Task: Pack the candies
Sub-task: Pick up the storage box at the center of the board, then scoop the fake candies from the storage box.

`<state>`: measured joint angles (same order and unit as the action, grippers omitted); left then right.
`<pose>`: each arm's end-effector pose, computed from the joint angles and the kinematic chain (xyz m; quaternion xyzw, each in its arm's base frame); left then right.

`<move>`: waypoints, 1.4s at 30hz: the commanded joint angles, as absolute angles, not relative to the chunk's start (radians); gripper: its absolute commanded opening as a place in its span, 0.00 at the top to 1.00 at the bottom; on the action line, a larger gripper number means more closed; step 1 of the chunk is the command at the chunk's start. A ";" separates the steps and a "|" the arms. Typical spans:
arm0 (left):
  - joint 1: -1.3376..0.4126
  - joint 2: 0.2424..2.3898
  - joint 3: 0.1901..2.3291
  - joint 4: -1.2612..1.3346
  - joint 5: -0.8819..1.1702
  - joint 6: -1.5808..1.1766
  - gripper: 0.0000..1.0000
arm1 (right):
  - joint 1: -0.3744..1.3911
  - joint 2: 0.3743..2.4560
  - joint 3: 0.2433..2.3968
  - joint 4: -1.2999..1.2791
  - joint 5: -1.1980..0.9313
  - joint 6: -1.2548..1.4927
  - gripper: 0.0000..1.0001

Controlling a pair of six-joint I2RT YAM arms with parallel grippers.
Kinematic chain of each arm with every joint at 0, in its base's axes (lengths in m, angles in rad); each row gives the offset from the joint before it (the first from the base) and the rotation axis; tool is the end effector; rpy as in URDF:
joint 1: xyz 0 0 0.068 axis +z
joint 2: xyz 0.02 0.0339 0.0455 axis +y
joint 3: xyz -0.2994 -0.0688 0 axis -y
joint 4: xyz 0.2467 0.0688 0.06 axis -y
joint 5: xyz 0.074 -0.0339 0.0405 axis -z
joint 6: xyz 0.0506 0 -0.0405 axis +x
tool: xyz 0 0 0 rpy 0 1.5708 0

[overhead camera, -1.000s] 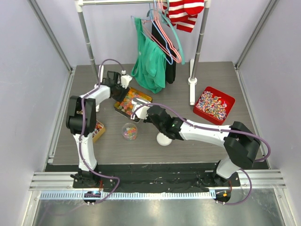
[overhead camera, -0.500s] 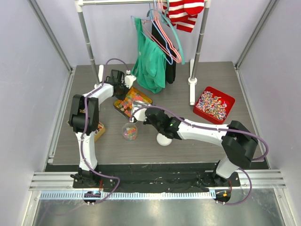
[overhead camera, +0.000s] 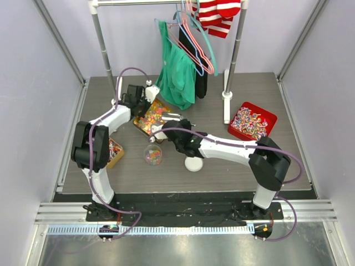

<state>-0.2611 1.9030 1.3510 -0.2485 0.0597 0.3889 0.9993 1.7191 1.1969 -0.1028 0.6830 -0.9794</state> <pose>0.4300 -0.1180 0.2289 0.3064 0.8743 -0.0036 0.3765 0.2431 0.3190 0.2723 -0.6172 0.5882 -0.2939 0.4321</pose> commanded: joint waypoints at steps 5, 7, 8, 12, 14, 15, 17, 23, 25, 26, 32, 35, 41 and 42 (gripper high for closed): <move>-0.305 1.755 1.223 0.043 0.017 0.333 1.00 | 1.002 1.827 1.305 -0.103 0.822 -1.215 0.99; -0.313 1.746 1.192 0.086 0.006 0.330 1.00 | 1.002 1.850 1.331 -0.103 0.850 -1.244 0.99; -0.316 1.741 1.189 0.092 0.008 0.330 1.00 | 1.000 1.870 1.338 -0.103 0.862 -1.261 0.99; -0.319 1.723 1.161 0.147 0.008 0.330 1.00 | 1.000 1.902 1.356 -0.103 0.900 -1.360 0.99; -0.321 1.714 1.138 0.184 -0.024 0.325 1.00 | 1.002 1.911 1.362 -0.101 0.911 -1.377 0.99; -0.319 1.703 1.134 0.195 -0.032 0.321 1.00 | 1.002 1.919 1.362 -0.101 0.914 -1.388 0.99; -0.319 1.695 1.117 0.216 -0.046 0.319 1.00 | 1.002 1.930 1.359 -0.095 0.933 -1.413 0.99; -0.321 1.686 1.089 0.290 -0.110 0.314 1.00 | 0.999 1.940 1.351 -0.006 0.959 -1.499 0.99; -0.321 1.684 1.091 0.293 -0.109 0.314 1.00 | 0.997 1.942 1.342 -0.005 0.960 -1.512 0.99; -0.321 1.686 1.095 0.290 -0.112 0.314 1.00 | 0.996 1.942 1.339 -0.005 0.960 -1.525 0.99; -0.331 1.677 1.133 0.203 -0.068 0.354 1.00 | 0.988 1.941 1.298 -0.005 0.956 -1.574 0.99; -0.341 1.675 1.175 0.108 -0.031 0.376 1.00 | 0.989 1.945 1.292 -0.067 0.936 -1.562 0.99; -0.376 1.674 1.221 0.006 -0.006 0.423 1.00 | 0.989 1.942 1.275 -0.152 0.868 -1.545 0.99; -0.382 1.683 1.236 0.003 -0.006 0.428 1.00 | 0.988 1.942 1.282 -0.179 0.861 -1.543 0.99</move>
<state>-0.3569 1.7401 1.1530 0.0212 -0.0544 0.3977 0.9924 1.9465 1.2797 -0.0811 0.8997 -1.5356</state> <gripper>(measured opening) 0.036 0.082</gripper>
